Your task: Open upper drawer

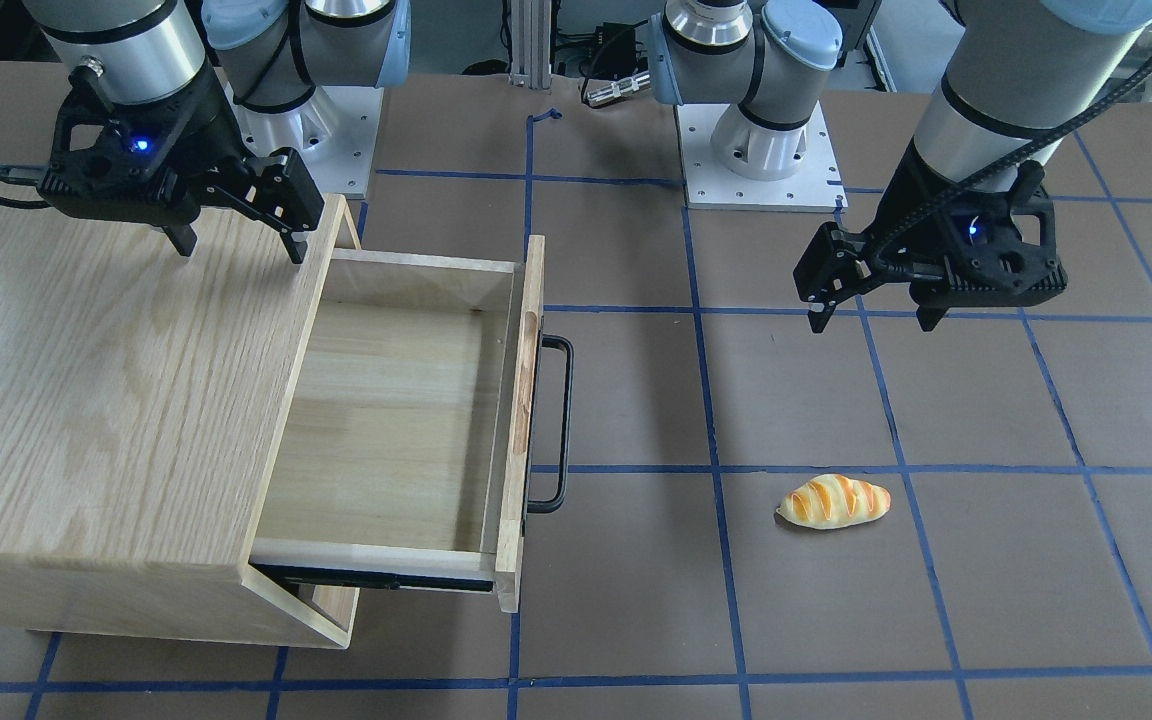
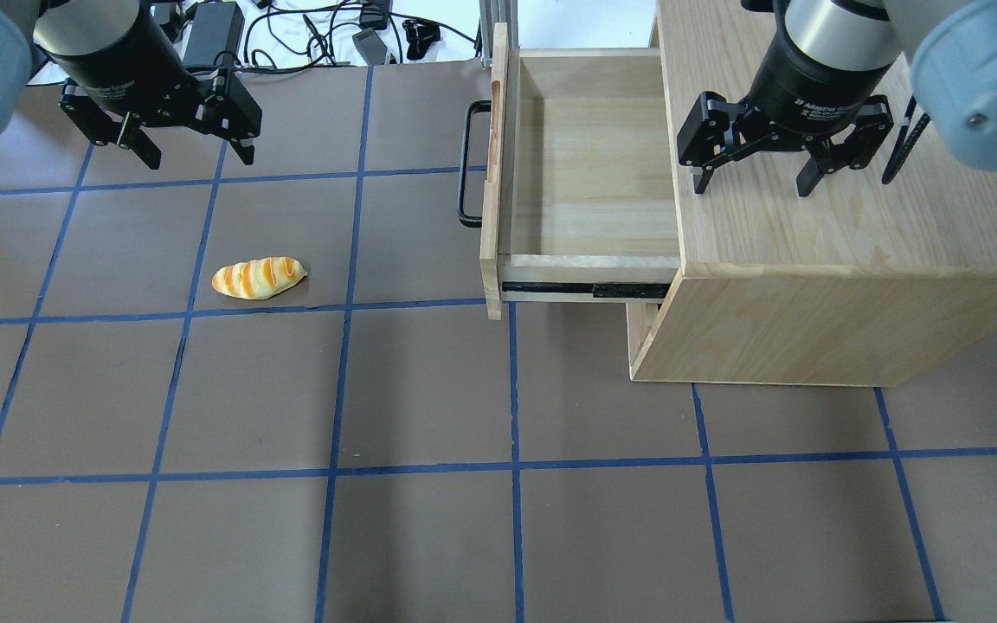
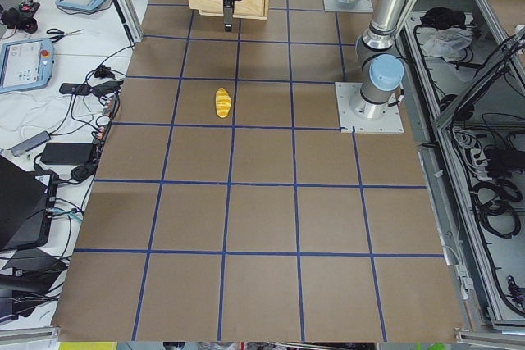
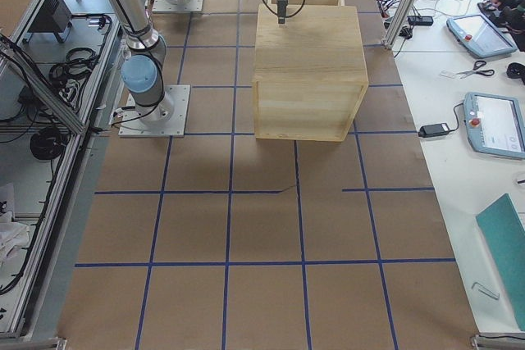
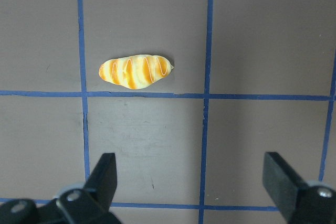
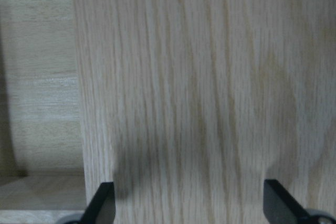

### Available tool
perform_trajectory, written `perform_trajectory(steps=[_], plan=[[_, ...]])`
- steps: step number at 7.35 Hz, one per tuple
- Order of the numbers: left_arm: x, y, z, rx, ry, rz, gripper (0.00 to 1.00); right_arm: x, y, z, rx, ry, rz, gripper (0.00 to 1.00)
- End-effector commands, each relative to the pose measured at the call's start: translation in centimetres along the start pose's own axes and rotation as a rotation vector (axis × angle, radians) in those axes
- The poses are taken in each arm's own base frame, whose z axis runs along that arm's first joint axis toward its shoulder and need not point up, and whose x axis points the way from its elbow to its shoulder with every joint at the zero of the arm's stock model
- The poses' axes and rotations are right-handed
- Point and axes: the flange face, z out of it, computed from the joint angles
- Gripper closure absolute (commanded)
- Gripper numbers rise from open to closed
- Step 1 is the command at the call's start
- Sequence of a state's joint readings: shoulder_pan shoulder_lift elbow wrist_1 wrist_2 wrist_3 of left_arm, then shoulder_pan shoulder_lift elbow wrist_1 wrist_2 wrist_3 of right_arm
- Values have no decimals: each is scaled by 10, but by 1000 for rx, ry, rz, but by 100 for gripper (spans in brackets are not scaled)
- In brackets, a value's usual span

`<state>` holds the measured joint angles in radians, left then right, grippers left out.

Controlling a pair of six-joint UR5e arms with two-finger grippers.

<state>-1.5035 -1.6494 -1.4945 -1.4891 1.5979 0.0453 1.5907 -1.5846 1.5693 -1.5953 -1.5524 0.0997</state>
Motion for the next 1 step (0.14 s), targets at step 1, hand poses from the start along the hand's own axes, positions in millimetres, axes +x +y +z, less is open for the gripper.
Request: perform_trajectory(steps=[1], plan=[[1,3,-1,1,1,2,0,0,0,0,0,0,0,0]])
